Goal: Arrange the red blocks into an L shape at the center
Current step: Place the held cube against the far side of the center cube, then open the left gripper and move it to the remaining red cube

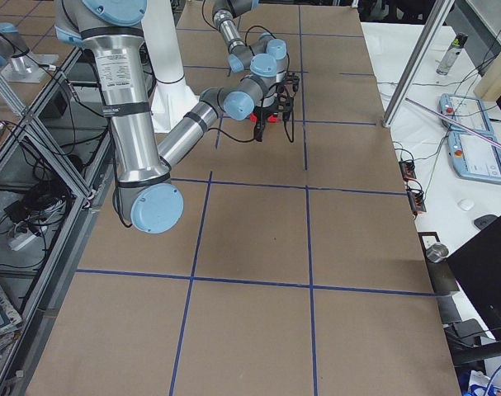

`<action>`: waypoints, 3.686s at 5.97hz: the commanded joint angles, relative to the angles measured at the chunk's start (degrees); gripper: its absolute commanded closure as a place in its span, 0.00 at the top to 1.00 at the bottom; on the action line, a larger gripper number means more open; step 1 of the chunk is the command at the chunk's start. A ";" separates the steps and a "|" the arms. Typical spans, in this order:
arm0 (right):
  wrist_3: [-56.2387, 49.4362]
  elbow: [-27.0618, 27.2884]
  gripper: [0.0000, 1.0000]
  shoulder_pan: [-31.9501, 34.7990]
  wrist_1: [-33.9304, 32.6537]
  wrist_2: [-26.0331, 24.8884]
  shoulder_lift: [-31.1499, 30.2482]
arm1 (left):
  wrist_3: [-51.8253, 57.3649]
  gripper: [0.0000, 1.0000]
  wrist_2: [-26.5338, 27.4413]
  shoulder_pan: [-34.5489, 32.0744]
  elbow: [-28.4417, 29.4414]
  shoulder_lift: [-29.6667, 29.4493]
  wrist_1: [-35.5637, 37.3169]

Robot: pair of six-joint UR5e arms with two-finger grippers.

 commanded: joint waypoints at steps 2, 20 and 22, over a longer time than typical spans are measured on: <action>0.00 0.22 1.00 0.03 -0.08 0.00 -0.06 | -0.90 0.00 0.30 0.10 -0.61 0.38 0.07; 0.00 0.04 1.00 -0.23 -0.08 0.00 0.02 | -0.73 1.00 3.79 3.00 -4.57 3.11 1.30; 0.00 -0.05 1.00 -0.23 -0.08 0.00 0.11 | -0.73 1.00 3.65 3.27 -9.37 4.50 1.48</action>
